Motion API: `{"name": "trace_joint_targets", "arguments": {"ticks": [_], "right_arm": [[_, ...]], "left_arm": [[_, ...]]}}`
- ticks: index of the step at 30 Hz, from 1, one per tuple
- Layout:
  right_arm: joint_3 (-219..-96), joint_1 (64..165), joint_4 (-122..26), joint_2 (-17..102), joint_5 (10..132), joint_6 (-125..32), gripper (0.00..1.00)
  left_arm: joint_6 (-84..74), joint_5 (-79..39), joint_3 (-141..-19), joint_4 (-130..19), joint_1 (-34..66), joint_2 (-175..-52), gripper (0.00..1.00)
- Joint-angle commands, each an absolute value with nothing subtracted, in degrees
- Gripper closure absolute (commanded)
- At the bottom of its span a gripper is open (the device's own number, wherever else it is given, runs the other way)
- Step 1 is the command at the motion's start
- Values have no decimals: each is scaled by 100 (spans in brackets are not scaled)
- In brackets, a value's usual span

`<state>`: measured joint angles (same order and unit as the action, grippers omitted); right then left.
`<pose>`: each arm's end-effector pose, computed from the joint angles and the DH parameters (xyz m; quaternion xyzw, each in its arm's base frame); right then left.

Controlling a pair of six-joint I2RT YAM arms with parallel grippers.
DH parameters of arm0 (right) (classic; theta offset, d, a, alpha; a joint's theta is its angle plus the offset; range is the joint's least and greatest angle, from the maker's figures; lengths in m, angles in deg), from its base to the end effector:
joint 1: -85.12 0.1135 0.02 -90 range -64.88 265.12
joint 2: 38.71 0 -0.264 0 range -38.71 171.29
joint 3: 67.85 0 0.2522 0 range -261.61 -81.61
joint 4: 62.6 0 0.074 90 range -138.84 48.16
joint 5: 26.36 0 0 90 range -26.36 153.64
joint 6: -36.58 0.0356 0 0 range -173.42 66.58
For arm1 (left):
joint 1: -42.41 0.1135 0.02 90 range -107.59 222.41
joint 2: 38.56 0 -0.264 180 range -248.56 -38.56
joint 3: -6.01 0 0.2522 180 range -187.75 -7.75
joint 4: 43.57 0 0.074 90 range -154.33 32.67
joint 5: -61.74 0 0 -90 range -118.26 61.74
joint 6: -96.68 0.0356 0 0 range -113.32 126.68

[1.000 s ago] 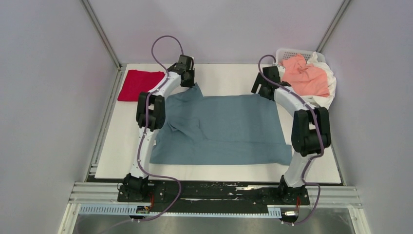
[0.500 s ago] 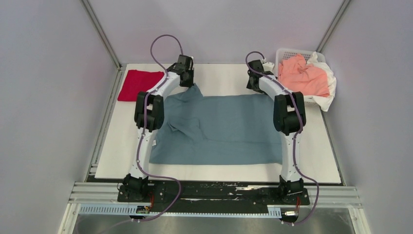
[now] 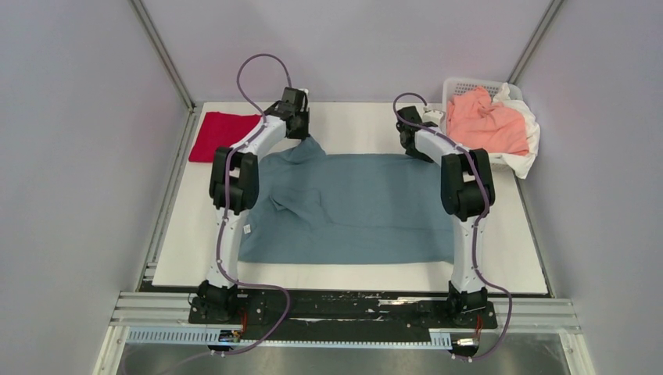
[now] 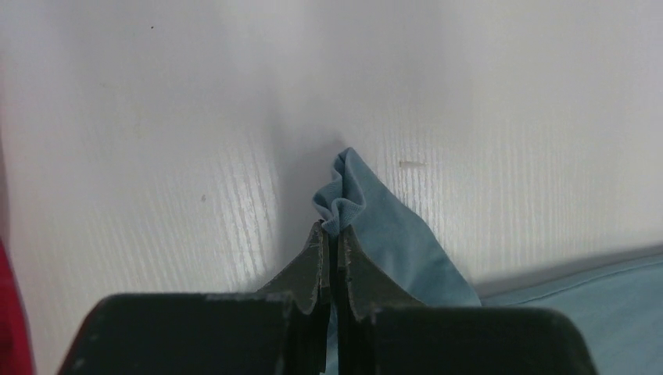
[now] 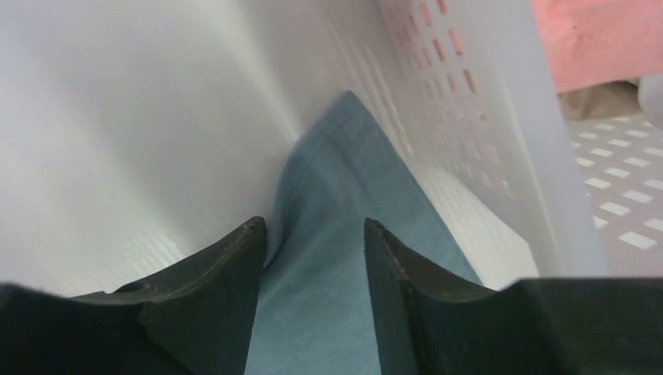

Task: Fold and stack the t-shirts
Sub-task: Grab the side of the flattened tshirt furthest away from the robot with both arms, then fold the other side of the tshirt into a rectangle

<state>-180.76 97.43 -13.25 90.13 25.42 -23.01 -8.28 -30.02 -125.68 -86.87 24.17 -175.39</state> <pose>0.4646 0.0788 0.1573 0.2144 0.9005 -0.2242 0.3048 0.5098 -0.1669 0.1895 0.0213 0.9346 -0.0876 0.3441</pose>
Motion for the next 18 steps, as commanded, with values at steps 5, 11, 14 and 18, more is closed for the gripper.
{"name": "trace_joint_targets", "arguments": {"ticks": [5,11,14,18], "right_arm": [[-17955,9723,-1051,8866,2147,-2042,61],[-18139,9694,-1000,8996,2164,-2017,83],[-18166,9693,-998,8961,2223,-2003,99],[-18070,9765,-998,8690,2266,-2103,100]], "left_arm": [[-704,-3145,-11996,-8221,2395,-16652,100],[-620,-3264,-11628,-8052,2395,-16404,100],[-607,-3237,-11545,-8034,2396,-16340,100],[-648,-3259,-11242,-8010,2395,-16102,100]]}}
